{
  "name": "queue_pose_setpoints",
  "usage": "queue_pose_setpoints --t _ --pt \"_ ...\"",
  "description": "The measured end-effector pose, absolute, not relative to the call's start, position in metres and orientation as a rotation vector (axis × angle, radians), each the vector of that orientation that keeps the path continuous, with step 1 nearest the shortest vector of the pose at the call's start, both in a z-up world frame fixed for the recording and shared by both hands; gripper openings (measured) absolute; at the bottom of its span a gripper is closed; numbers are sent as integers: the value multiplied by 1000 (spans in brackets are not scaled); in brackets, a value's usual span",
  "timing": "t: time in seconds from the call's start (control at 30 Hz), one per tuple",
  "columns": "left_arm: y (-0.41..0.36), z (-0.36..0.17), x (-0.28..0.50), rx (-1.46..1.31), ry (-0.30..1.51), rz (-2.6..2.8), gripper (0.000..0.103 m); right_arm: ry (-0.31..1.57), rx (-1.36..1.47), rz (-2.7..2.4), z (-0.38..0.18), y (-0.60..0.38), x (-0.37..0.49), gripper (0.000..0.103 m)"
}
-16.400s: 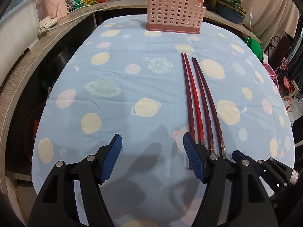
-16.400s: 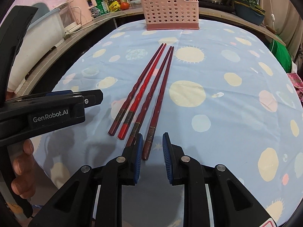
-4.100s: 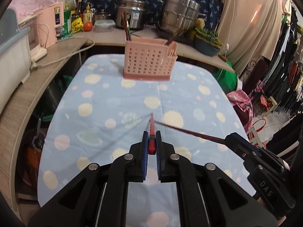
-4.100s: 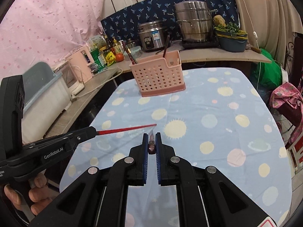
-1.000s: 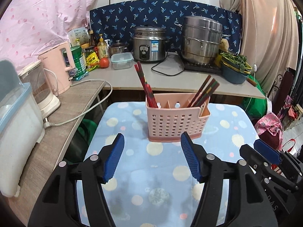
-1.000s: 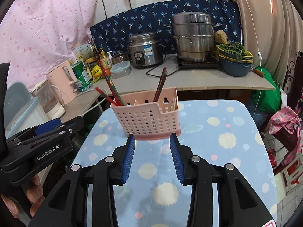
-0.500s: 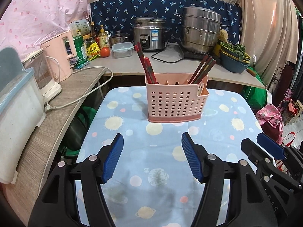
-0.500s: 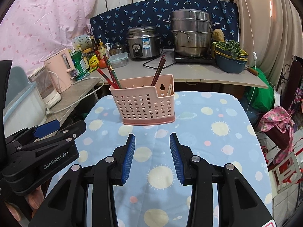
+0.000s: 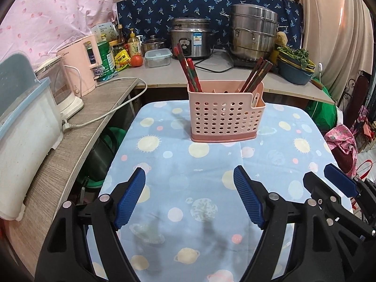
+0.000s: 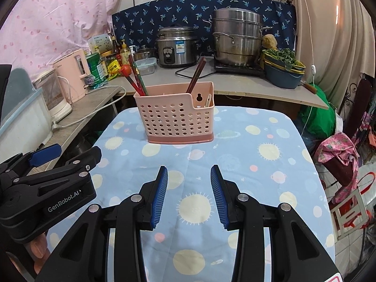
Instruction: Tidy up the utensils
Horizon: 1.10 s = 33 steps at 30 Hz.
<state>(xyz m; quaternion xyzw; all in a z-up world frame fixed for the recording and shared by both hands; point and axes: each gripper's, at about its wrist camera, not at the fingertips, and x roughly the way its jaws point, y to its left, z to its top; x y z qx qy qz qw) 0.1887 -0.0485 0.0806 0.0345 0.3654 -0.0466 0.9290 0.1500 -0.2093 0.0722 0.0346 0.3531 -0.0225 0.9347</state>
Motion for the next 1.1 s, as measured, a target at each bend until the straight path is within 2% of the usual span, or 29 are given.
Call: queue_pose_setpoints --t 0.23,0.4,0.53,0.67,0.93,1.1 --pt "-47 77 188 75 756 -86 75 722 70 -50 70 -209 148 42" --pt "-48 76 185 83 748 -73 85 714 74 -52 66 -210 145 52" --pt "-49 76 184 91 747 -72 86 716 76 -54 65 -210 144 57" --pt "-48 73 186 83 759 -62 88 718 96 -53 64 -214 144 67" --pt "-43 69 187 83 762 -41 91 723 101 -62 61 -214 144 71" --pt "-41 68 187 84 765 -26 94 735 113 -73 59 -217 145 80"
